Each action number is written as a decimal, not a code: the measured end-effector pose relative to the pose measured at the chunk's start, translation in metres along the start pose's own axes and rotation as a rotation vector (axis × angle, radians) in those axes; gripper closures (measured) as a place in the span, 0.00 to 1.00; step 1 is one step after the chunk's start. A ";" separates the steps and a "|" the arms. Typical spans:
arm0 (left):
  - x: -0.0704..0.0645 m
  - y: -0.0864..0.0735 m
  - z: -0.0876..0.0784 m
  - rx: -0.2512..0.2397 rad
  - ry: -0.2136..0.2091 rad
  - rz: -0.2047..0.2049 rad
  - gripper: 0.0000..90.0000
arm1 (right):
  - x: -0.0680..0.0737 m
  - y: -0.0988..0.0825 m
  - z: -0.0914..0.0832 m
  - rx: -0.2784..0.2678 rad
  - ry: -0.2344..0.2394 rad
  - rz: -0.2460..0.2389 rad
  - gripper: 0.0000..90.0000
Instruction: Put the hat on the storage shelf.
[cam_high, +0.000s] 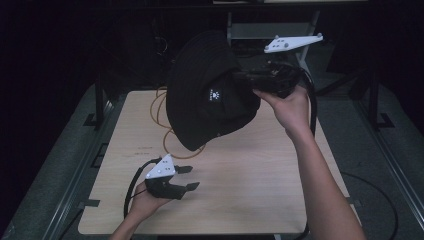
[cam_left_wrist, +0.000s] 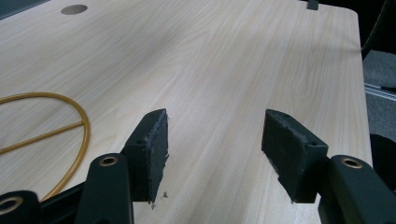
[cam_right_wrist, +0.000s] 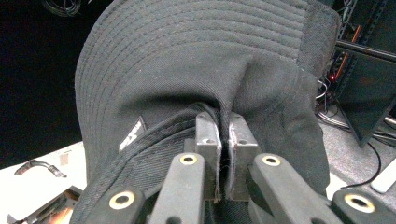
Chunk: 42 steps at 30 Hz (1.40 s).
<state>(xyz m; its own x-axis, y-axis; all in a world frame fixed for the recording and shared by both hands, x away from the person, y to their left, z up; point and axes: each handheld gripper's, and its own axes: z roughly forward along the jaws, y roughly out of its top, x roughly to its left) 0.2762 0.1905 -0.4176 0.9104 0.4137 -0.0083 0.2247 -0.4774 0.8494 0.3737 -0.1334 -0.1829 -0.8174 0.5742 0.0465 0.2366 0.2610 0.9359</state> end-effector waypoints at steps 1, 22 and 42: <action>0.000 0.000 0.000 0.000 -0.001 0.002 0.45 | 0.000 0.001 0.002 0.003 0.002 -0.002 0.95; -0.002 0.000 0.003 0.009 -0.013 0.005 0.45 | 0.003 0.026 0.046 0.046 0.047 -0.005 0.95; 0.002 0.000 0.002 0.010 -0.017 0.012 0.44 | -0.003 0.044 0.075 0.076 0.064 0.006 0.95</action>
<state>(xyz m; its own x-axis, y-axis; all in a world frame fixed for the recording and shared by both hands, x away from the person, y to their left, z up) 0.2787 0.1892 -0.4188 0.9187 0.3949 -0.0069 0.2171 -0.4904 0.8440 0.4260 -0.0657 -0.1684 -0.8473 0.5256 0.0768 0.2788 0.3170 0.9065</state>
